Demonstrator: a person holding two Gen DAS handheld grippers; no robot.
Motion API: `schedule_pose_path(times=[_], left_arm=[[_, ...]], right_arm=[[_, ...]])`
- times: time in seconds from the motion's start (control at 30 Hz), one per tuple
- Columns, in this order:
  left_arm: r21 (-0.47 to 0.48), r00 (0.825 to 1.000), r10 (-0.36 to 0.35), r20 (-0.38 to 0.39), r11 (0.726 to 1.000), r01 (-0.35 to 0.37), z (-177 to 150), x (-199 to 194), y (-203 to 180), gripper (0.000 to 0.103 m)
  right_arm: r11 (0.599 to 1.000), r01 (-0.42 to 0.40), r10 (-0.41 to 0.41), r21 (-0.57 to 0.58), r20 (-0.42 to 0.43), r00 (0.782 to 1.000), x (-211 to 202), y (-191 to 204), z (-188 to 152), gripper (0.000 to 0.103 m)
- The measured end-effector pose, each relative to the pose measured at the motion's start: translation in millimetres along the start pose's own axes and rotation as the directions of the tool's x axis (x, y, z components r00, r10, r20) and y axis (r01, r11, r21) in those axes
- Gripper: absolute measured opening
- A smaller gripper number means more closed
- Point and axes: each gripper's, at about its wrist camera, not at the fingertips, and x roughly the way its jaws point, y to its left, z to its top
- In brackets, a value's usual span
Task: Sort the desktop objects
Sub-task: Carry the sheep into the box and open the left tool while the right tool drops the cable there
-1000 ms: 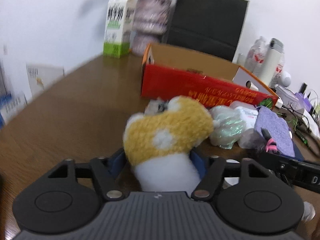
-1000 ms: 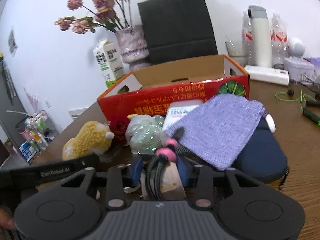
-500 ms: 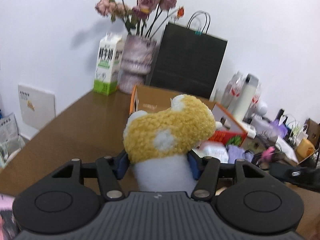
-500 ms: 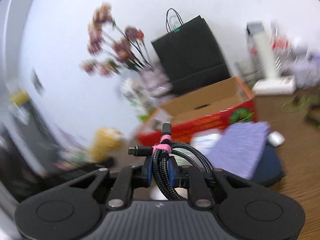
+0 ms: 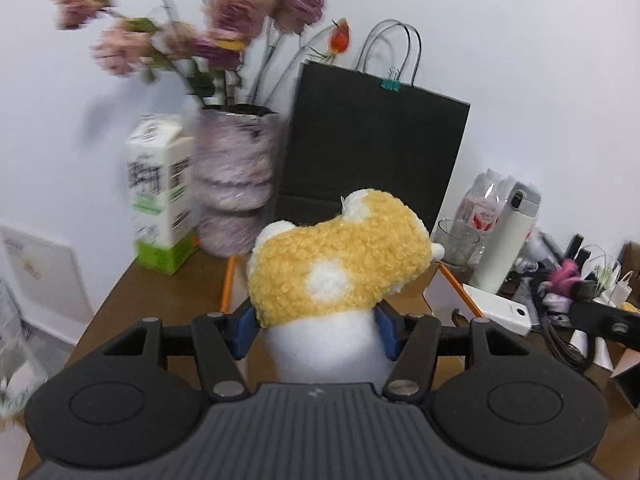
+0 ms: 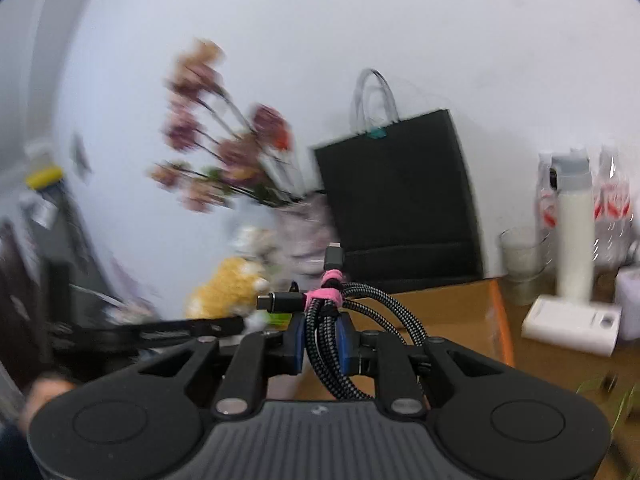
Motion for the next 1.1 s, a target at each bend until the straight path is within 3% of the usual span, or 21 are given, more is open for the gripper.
schedule_pose_path(times=[0.1,0.2,0.27,0.37,0.47,0.57,0.63,0.67,0.7,0.8,0.87,0.97,1.1], left_arm=[[-0.051,0.998,0.022,-0.055,0.998,-0.025,10.7,48.8,-0.1,0.06],[-0.078,0.989,-0.015,-0.15,0.997,0.003,11.7,100.1,1.1,0.06],[-0.026,0.977,-0.009,-0.212,1.0,0.003,7.8,129.1,-5.7,0.06],[0.099,0.949,0.029,-0.313,0.995,0.002,-0.9,167.1,-15.8,0.06],[0.166,0.907,0.098,-0.41,0.986,-0.032,-13.5,199.9,-15.1,0.06],[0.258,0.881,0.192,-0.433,0.963,-0.084,-26.6,212.4,-13.2,0.062],[0.261,0.865,0.219,-0.452,0.96,-0.106,-29.6,213.9,-9.9,0.064],[0.254,0.873,0.215,-0.437,0.961,-0.11,-28.2,208.6,-9.7,0.07],[0.269,0.886,0.223,-0.406,0.956,-0.118,-27.0,202.8,-12.5,0.082],[0.3,0.905,0.249,-0.346,0.943,-0.145,-26.6,186.7,-17.8,0.093],[0.271,0.914,0.238,-0.328,0.951,-0.15,-25.4,174.1,-16.6,0.099],[0.203,0.934,0.192,-0.303,0.97,-0.134,-23.2,147.1,-13.1,0.099],[0.103,0.955,0.155,-0.252,0.986,-0.133,-26.6,103.9,-9.7,0.102]], right_arm=[[0.991,0.107,-0.117,-0.085,-0.12,0.986,72.5,-13.4,16.0,0.015],[0.965,0.207,-0.239,-0.163,-0.21,0.948,138.7,-31.0,17.3,0.015],[0.952,0.252,-0.293,-0.175,-0.275,0.916,174.2,-46.5,11.5,0.015],[0.931,0.283,-0.348,-0.23,-0.331,0.877,212.8,-58.0,5.0,0.015],[0.922,0.288,-0.373,-0.258,-0.394,0.84,241.9,-68.9,-5.1,0.015],[0.928,0.269,-0.361,-0.257,-0.449,0.817,259.5,-77.8,-18.3,0.015],[0.925,0.279,-0.375,-0.259,-0.49,0.787,267.0,-82.2,-26.1,0.016],[0.926,0.286,-0.374,-0.246,-0.506,0.777,268.0,-84.3,-27.1,0.018],[0.93,0.283,-0.366,-0.235,-0.512,0.777,266.2,-85.0,-26.7,0.02],[0.936,0.288,-0.353,-0.204,-0.524,0.775,257.2,-85.3,-27.9,0.063],[0.93,0.311,-0.368,-0.197,-0.498,0.785,243.8,-80.6,-25.9,0.066],[0.94,0.296,-0.342,-0.172,-0.48,0.807,228.5,-72.1,-15.2,0.067],[0.936,0.312,-0.351,-0.161,-0.434,0.83,191.1,-57.2,-10.5,0.081]])
